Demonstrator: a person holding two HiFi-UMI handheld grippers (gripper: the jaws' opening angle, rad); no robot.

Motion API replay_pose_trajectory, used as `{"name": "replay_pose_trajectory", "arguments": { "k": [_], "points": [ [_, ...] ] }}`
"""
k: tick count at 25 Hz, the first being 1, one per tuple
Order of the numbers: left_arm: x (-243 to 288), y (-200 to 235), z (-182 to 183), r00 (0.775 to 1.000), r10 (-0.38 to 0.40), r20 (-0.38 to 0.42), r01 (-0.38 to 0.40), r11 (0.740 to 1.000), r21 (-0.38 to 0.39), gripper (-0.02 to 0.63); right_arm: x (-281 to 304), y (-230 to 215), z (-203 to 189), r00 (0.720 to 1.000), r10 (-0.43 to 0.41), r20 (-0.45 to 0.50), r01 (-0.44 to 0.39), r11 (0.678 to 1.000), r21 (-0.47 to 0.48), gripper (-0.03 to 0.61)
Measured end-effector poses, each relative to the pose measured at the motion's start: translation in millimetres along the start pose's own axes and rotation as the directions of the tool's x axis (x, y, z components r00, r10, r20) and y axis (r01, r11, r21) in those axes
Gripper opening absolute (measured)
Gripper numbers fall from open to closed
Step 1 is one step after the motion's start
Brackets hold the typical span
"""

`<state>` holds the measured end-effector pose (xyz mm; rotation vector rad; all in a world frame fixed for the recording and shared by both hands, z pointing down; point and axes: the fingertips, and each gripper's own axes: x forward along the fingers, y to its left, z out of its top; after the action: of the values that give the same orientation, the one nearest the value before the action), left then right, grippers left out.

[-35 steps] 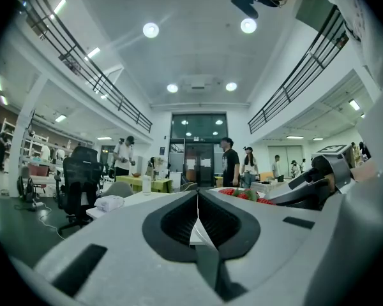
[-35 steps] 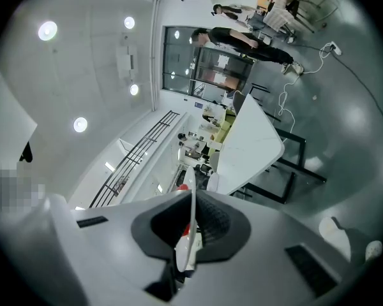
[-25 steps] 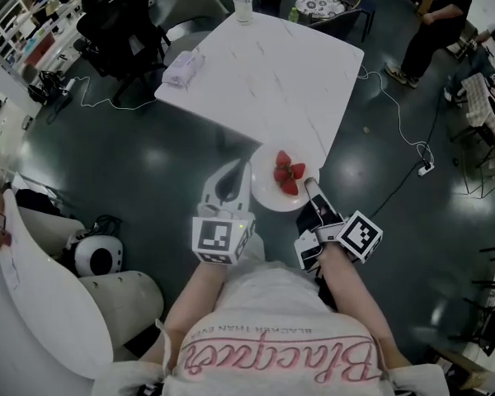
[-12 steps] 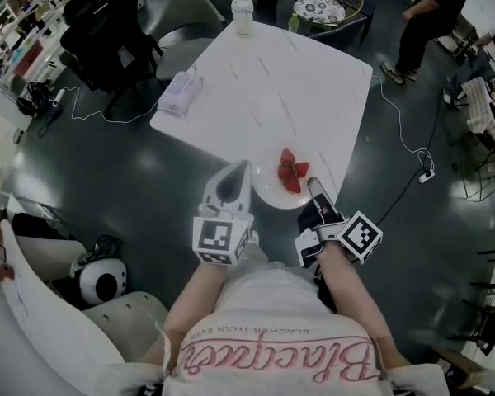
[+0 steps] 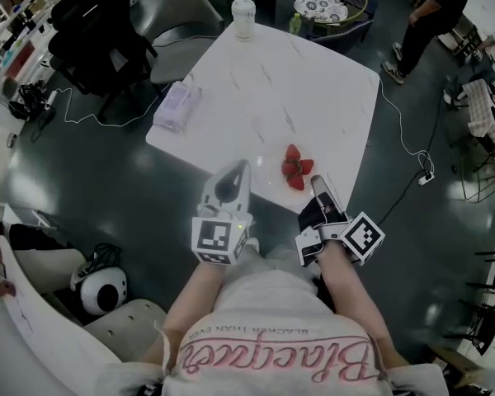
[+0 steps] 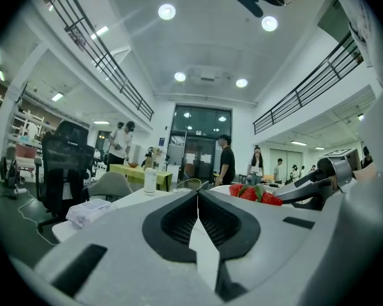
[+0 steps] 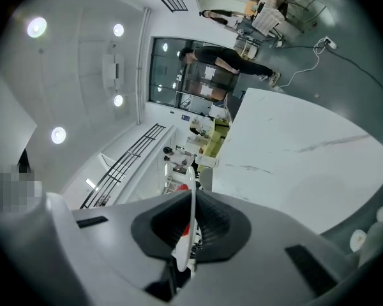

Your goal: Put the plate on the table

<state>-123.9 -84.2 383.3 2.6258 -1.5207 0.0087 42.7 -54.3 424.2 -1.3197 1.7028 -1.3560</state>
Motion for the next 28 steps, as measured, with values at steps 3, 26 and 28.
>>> {"name": "replay_pose_trajectory", "arguments": {
  "k": [3,26,28],
  "points": [
    [18,4,-5,1.0,0.0,-0.009,0.0,1.0,-0.008,0.006,15,-1,14,1.0,0.007,0.008,-0.007,1.0,0.003,0.012],
    [185,14,-20,0.993,0.104,-0.057,-0.101,0.993,0.053,0.006,149,-55,125,0.986,0.002,-0.166,-0.001,1.0,0.005,0.012],
    [196,19,-29,0.992,0.106,-0.07,-0.102,0.993,0.061,0.006,161,-68,130,0.985,-0.029,-0.171,0.027,1.0,-0.013,0.012]
  ]
}}
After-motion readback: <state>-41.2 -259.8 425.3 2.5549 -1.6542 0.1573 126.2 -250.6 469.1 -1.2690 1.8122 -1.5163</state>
